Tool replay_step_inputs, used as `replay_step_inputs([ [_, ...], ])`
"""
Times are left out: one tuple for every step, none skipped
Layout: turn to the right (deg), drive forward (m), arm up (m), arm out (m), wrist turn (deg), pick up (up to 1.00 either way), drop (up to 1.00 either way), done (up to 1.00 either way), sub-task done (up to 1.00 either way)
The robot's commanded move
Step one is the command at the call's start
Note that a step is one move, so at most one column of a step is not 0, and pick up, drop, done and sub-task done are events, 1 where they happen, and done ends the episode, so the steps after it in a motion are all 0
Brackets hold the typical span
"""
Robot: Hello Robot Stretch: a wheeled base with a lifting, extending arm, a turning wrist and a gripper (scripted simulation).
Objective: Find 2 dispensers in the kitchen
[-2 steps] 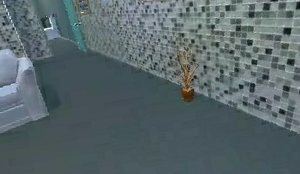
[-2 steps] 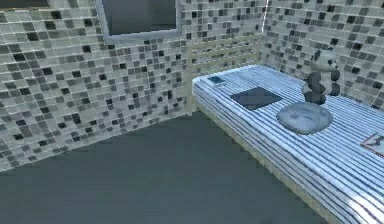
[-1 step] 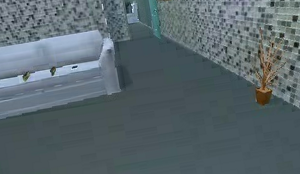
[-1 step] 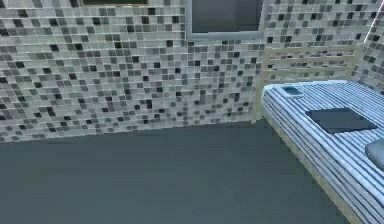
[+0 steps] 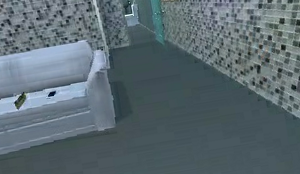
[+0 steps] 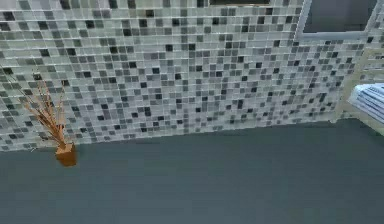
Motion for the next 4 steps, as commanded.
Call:
replay_step_inputs([
  [0.0, 1.00, 0.00, 0.00, 0.0, 0.00, 0.00, 0.00, 0.00],
  [0.0, 1.00, 0.00, 0.00, 0.0, 0.00, 0.00, 0.00, 0.00],
  [0.0, 1.00, 0.00, 0.00, 0.0, 0.00, 0.00, 0.00, 0.00],
  [0.0, 1.00, 0.00, 0.00, 0.0, 0.00, 0.00, 0.00, 0.00],
])
